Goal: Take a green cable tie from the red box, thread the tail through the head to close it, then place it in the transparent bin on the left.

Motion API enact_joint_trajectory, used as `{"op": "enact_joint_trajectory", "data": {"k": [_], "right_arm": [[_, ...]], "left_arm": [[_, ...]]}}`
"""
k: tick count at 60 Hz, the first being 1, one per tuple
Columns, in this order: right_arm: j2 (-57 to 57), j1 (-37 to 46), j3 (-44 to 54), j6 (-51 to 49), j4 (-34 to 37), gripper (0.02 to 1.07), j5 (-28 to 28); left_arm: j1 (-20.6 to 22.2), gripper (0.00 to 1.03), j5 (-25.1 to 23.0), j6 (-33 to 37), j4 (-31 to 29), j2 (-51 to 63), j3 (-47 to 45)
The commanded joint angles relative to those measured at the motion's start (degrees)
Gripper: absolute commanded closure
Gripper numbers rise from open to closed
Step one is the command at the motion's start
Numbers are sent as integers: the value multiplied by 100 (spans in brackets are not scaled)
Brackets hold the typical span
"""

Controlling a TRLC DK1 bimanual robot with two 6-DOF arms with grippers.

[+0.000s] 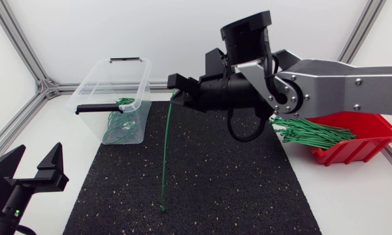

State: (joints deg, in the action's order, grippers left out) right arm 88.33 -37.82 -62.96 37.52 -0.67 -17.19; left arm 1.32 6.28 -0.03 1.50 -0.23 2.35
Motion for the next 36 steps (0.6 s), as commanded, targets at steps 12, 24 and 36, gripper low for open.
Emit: {"op": "enact_joint_trajectory", "data": {"k": [12,24,36], "right_arm": [[-378,355,996,-210,-346,94,49],[-1240,776,1717,-966,-215,90,392],[-1749,1102,1857,-1686,418,75,453]], "left_arm": [[17,4,-13,-58,-88,-47,-235],[44,4,-13,-58,-88,-47,-235],[26,4,-13,-58,-88,-47,-235]]}}
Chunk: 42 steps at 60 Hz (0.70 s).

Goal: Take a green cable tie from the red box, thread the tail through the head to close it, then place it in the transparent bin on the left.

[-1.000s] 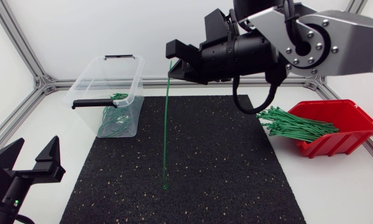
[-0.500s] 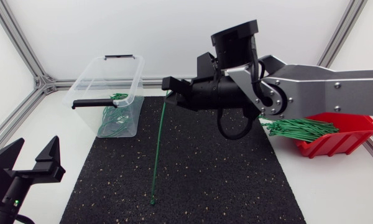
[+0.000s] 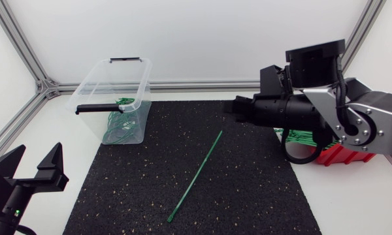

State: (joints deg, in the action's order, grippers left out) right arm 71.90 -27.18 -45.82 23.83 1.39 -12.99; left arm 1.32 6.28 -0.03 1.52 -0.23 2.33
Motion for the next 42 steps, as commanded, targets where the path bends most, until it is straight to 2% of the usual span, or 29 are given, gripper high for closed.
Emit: {"op": "enact_joint_trajectory", "data": {"k": [1,6,11,17,21,31,36,42], "right_arm": [[-167,37,161,-467,309,71,34],[-299,55,188,-881,591,54,113],[-308,55,38,-1496,986,53,78],[-370,-42,-76,-2454,1188,53,95],[-361,-112,-199,-2744,1320,53,104],[17,-262,-726,-4387,1909,53,-379],[193,-446,-964,-5020,2234,53,-406],[536,-569,-1333,-5082,2682,37,-327]], "left_arm": [[26,4,-13,-58,-90,-47,-233],[17,4,-22,-58,-90,-47,-233],[26,4,-22,-58,-99,-47,-233],[26,4,-13,-58,-99,-47,-233],[26,4,-22,-58,-99,-56,-233],[8,4,-13,-58,-99,-56,-233],[8,4,-13,-58,-99,-56,-233],[8,4,-22,-58,-99,-56,-233]]}}
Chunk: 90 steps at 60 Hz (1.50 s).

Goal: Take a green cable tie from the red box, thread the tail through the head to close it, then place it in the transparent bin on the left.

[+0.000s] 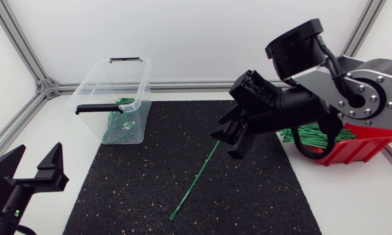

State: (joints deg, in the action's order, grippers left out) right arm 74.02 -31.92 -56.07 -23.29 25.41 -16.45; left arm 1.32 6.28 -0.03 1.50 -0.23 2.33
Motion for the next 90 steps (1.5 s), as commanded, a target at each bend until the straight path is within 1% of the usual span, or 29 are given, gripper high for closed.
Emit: {"op": "enact_joint_trajectory", "data": {"k": [1,5,7,9,15,20,21,29,42,49,53,63,67,71,74,83,90], "right_arm": [[403,-112,-387,-405,403,36,28],[763,-279,-826,-897,1010,35,195],[983,-367,-1055,-1231,1467,35,195],[1088,-464,-1107,-1573,1695,33,186],[1194,-833,-914,-2400,1722,32,362],[1414,-947,-967,-2575,1775,32,537],[1528,-1044,-976,-2725,1854,32,669],[1835,-1281,-940,-3208,1862,32,1012],[2240,-1624,-1011,-3700,1906,33,1311],[2512,-1756,-1072,-3762,1898,33,1399],[2688,-1862,-1072,-3780,1819,33,1495],[2978,-2108,-1090,-3788,1555,34,1539],[3013,-2169,-1099,-3788,1414,40,1530],[3075,-2248,-1090,-3788,1247,40,1539],[3101,-2301,-1064,-3788,1168,44,1548],[3259,-2424,-1037,-3815,957,46,1654],[3347,-2547,-940,-3867,720,58,1750]], "left_arm": [[8,4,-13,-58,-97,-47,-233],[8,4,-22,-58,-97,-47,-233],[0,4,-13,-58,-97,-47,-233],[0,4,-22,-58,-97,-47,-233],[8,4,-22,-58,-97,-47,-233],[0,4,-13,-58,-97,-47,-233],[0,4,-22,-58,-97,-47,-233],[8,4,-22,-58,-97,-47,-233],[17,4,-22,-58,-97,-47,-233],[17,4,-13,-58,-97,-47,-233],[17,4,-22,-58,-97,-47,-233],[0,4,-13,-58,-97,-47,-233],[0,4,-22,-58,-106,-47,-233],[0,4,-22,-58,-97,-47,-233],[0,4,-13,-58,-97,-47,-233],[0,4,-13,-58,-97,-47,-233],[0,4,-22,-58,-97,-47,-233]]}}
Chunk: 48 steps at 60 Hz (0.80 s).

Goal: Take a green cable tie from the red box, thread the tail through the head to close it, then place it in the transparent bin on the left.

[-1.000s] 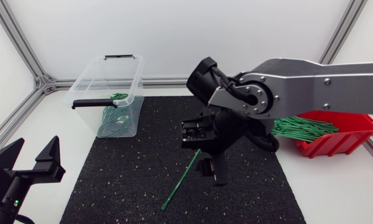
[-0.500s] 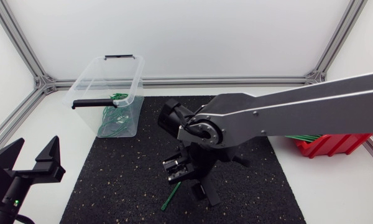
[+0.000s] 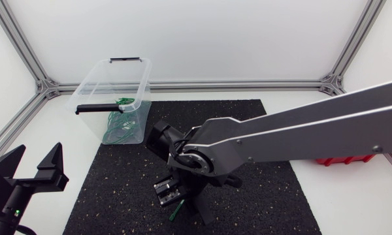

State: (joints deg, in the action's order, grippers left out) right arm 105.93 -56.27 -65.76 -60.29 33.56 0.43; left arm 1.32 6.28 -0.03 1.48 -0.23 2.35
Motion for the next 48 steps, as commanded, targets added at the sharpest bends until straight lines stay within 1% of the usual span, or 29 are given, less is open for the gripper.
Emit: {"op": "enact_joint_trajectory", "data": {"k": [1,6,31,37,48], "right_arm": [[156,-121,37,-176,-122,59,72],[174,-139,54,-202,-174,61,133],[182,-183,230,-360,-482,61,414],[200,-174,204,-352,-649,61,467],[147,-235,397,-369,-623,61,476]], "left_arm": [[0,4,-22,-58,-95,-47,-235],[0,4,-13,-58,-95,-47,-235],[0,4,-22,-58,-112,-47,-226],[0,4,-22,-58,-112,-47,-226],[0,4,-22,-58,-130,-47,-226]]}}
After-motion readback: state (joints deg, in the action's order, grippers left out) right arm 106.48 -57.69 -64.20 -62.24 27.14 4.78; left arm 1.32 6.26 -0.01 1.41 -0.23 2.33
